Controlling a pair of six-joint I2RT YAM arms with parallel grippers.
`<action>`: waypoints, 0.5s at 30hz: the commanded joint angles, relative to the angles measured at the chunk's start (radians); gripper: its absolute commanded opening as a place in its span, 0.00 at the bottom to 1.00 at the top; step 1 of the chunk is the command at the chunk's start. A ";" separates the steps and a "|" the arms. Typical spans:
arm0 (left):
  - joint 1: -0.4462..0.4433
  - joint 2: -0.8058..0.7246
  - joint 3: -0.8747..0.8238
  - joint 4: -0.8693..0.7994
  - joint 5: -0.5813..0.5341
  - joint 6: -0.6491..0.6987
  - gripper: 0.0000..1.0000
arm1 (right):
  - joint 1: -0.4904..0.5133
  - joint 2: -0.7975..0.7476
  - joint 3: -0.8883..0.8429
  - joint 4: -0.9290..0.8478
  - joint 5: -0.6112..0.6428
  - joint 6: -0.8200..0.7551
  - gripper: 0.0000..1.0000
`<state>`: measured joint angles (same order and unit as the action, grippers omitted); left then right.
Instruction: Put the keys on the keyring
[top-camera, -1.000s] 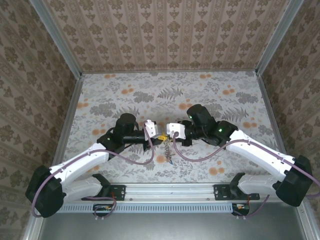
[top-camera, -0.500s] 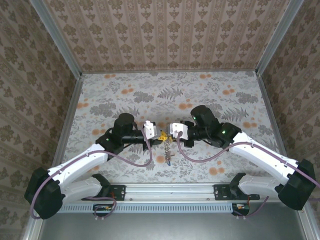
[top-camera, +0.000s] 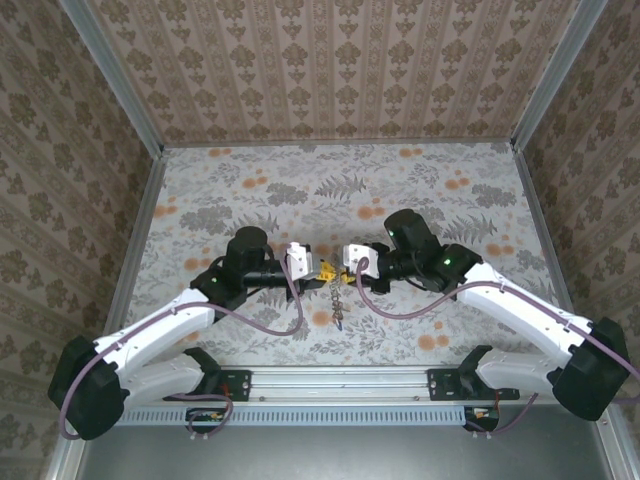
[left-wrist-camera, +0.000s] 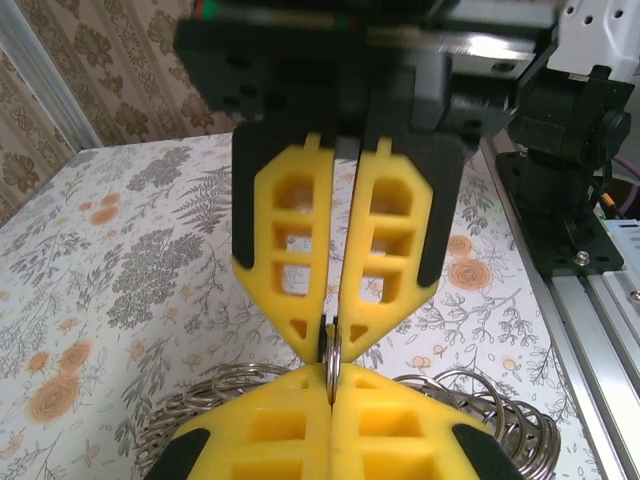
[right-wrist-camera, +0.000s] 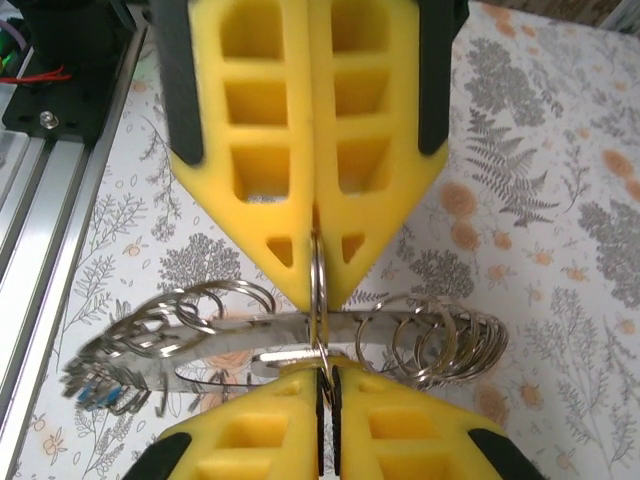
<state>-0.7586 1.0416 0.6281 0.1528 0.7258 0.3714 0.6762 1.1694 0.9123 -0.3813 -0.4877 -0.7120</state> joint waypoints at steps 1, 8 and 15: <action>0.001 -0.037 0.007 0.102 0.048 0.004 0.00 | -0.015 0.030 -0.035 -0.067 -0.014 -0.008 0.12; 0.001 -0.034 0.010 0.106 0.061 0.002 0.00 | -0.016 0.021 -0.035 -0.005 -0.055 0.028 0.19; 0.001 -0.035 0.005 0.131 0.065 -0.015 0.00 | -0.087 -0.083 -0.081 0.089 -0.156 0.086 0.29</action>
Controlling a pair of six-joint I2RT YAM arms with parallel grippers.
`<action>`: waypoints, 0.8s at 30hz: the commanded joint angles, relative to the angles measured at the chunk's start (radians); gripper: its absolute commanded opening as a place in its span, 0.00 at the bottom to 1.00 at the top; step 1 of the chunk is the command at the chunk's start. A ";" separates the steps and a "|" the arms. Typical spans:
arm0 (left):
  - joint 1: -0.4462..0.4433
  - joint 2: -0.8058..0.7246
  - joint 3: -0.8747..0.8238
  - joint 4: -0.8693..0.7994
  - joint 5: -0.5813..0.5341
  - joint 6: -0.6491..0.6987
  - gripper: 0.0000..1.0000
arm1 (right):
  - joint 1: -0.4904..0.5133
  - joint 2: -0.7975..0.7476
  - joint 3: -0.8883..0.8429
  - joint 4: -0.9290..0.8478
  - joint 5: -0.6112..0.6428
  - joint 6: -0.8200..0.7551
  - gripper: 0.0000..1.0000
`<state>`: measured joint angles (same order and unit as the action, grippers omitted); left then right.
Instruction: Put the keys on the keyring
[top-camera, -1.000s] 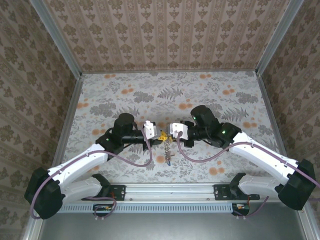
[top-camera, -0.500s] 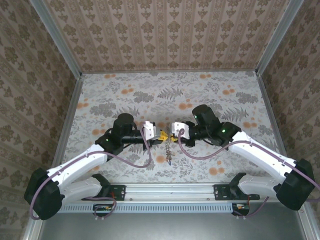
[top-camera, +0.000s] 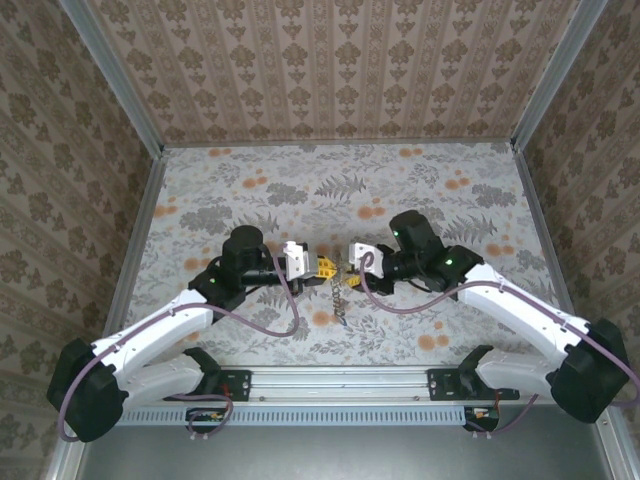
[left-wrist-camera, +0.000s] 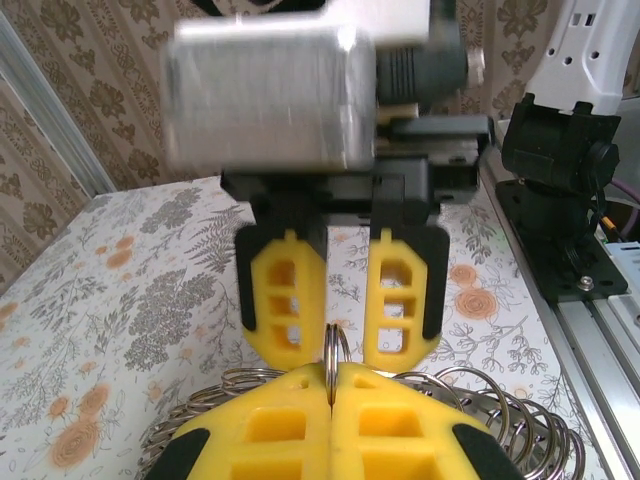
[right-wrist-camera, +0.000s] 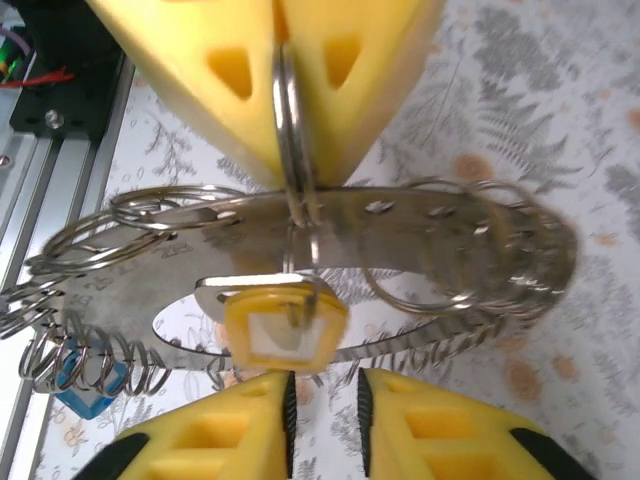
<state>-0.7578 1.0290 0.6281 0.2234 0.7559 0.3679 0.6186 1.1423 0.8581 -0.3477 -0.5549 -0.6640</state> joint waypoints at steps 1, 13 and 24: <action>0.000 -0.022 0.004 0.063 0.035 -0.013 0.00 | -0.043 -0.073 -0.035 0.064 -0.113 0.049 0.30; 0.000 -0.013 -0.005 0.086 0.056 -0.022 0.00 | -0.051 -0.056 -0.002 0.179 -0.239 0.179 0.33; 0.000 -0.011 -0.019 0.095 0.041 -0.030 0.00 | -0.021 -0.032 0.010 0.178 -0.247 0.159 0.26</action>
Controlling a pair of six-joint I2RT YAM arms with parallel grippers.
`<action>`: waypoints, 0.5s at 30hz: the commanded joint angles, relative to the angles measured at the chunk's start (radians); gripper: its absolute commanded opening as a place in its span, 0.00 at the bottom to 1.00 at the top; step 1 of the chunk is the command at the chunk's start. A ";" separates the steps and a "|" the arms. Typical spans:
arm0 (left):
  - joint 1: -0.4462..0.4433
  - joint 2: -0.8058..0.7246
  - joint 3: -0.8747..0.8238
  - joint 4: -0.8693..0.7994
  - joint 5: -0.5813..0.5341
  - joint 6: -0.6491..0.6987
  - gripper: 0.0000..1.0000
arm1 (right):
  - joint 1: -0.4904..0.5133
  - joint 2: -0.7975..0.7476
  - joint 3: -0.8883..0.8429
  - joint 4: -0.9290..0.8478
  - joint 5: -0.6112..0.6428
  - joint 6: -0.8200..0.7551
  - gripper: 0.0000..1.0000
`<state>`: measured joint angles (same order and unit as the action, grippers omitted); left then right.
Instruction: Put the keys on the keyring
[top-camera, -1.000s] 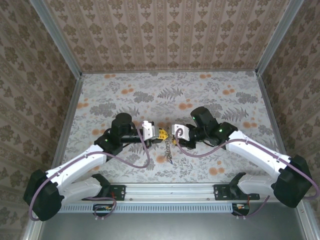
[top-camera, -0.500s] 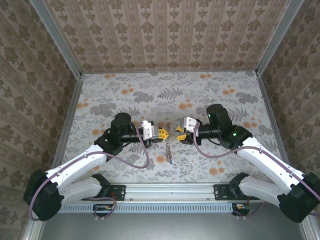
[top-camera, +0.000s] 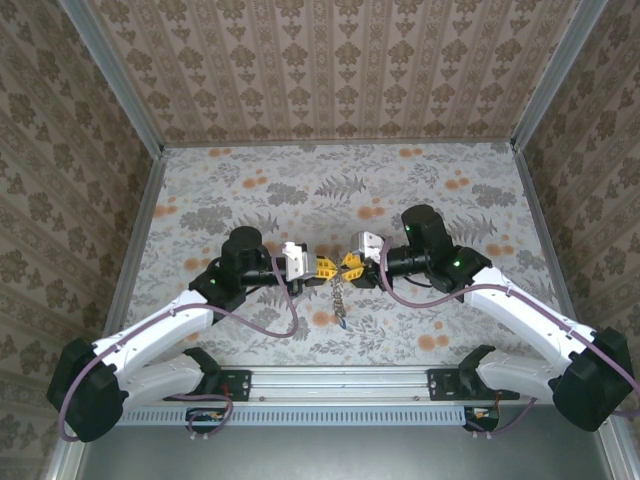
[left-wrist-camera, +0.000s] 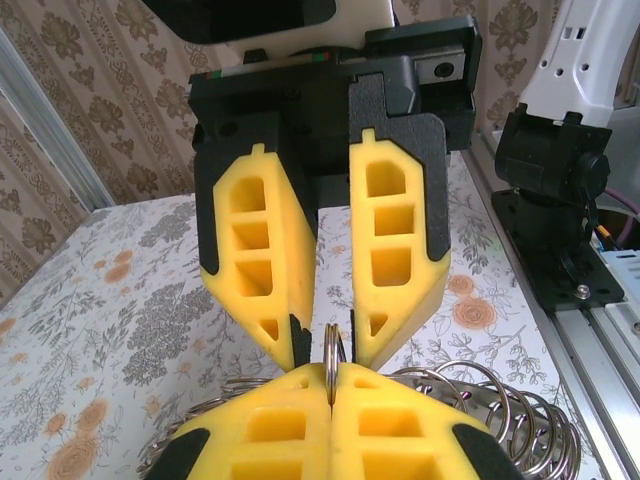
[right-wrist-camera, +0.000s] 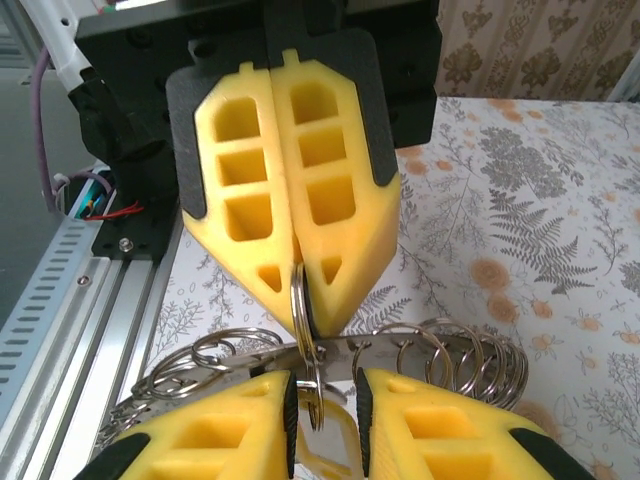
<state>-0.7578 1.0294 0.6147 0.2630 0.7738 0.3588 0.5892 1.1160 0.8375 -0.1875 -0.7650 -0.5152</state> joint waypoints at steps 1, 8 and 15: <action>0.000 -0.011 -0.008 0.056 0.022 -0.021 0.00 | 0.009 -0.007 0.031 0.017 -0.036 0.010 0.26; -0.001 0.000 -0.002 0.055 0.024 -0.018 0.00 | 0.015 -0.001 0.037 0.006 -0.032 0.000 0.15; -0.001 0.009 0.000 0.050 0.021 -0.021 0.00 | 0.022 0.002 0.037 0.020 -0.033 0.003 0.17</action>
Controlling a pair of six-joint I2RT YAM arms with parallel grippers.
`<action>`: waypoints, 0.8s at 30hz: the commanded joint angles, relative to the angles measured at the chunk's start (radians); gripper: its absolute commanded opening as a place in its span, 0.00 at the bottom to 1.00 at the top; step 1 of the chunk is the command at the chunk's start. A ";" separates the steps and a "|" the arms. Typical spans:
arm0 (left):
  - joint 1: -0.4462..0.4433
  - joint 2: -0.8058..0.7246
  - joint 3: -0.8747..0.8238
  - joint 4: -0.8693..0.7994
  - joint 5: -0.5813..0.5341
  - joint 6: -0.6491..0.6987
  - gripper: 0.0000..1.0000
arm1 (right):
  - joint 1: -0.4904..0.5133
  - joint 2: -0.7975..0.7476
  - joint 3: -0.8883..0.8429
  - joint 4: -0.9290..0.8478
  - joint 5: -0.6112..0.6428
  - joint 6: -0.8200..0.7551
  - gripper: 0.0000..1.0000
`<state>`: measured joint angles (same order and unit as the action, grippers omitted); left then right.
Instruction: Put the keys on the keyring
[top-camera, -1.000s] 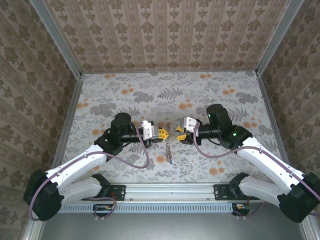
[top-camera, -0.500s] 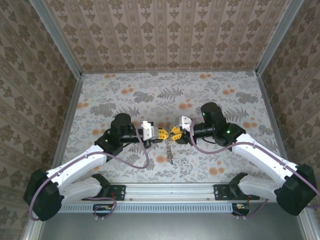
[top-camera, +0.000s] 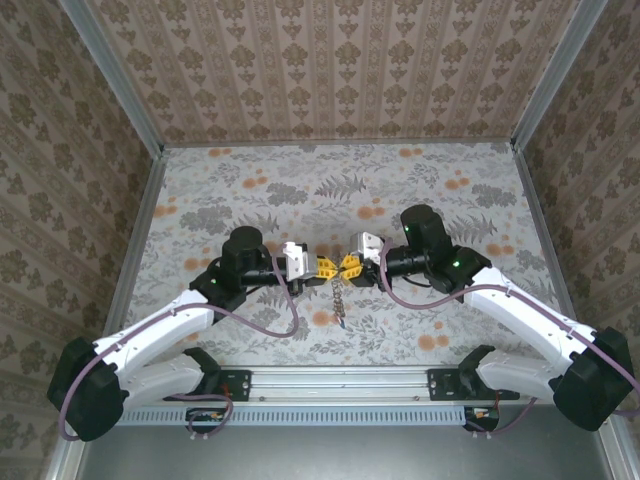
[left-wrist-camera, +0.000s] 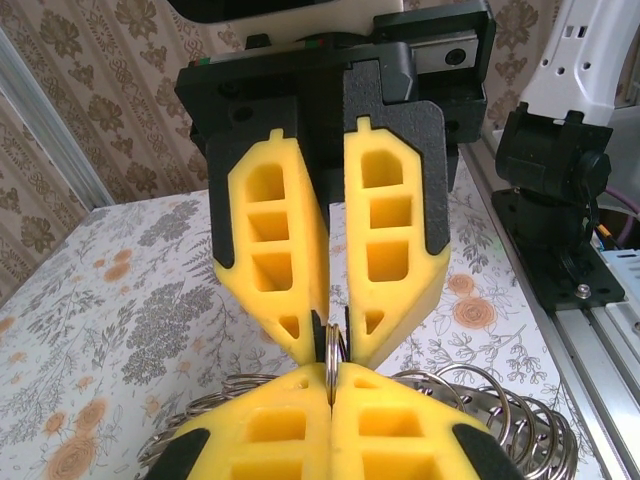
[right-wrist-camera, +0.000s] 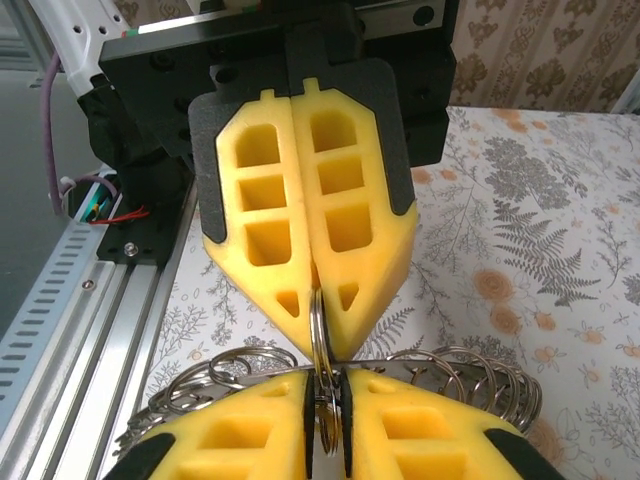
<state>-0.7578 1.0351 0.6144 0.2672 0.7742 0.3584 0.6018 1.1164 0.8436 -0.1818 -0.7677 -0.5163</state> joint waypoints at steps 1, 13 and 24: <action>-0.002 0.003 -0.001 0.047 0.019 -0.022 0.00 | 0.010 0.003 0.032 0.012 -0.031 0.005 0.12; 0.000 -0.005 0.054 -0.162 -0.031 0.032 0.19 | 0.038 -0.001 0.084 -0.149 0.121 -0.109 0.00; -0.002 0.003 0.062 -0.188 -0.051 0.035 0.18 | 0.094 0.020 0.136 -0.219 0.252 -0.160 0.00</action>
<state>-0.7578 1.0348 0.6487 0.0917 0.7284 0.3798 0.6857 1.1320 0.9352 -0.3824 -0.5472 -0.6495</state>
